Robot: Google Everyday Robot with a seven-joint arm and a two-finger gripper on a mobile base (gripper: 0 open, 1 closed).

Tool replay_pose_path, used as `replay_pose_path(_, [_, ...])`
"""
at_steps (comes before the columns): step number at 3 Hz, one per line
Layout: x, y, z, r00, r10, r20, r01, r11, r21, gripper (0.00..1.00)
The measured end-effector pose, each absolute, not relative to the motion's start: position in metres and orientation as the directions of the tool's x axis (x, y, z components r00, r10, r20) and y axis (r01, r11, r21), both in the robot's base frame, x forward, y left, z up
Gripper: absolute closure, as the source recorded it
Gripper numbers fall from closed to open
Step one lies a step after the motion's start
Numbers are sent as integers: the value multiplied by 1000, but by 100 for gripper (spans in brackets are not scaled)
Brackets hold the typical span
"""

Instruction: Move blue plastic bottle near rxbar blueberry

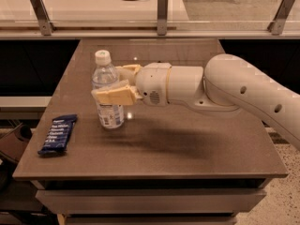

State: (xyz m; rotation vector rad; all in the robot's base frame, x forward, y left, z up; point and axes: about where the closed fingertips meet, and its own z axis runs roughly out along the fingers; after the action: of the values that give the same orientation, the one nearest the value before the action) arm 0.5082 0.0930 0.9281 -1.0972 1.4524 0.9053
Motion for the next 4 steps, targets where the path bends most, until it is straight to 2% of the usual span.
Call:
replay_pose_path(3, [505,99,930,-19,-162,-987,-959,281,-28,13])
replay_pose_path(4, [504,101,931,-17,-164,-986,-960,278,-30,0])
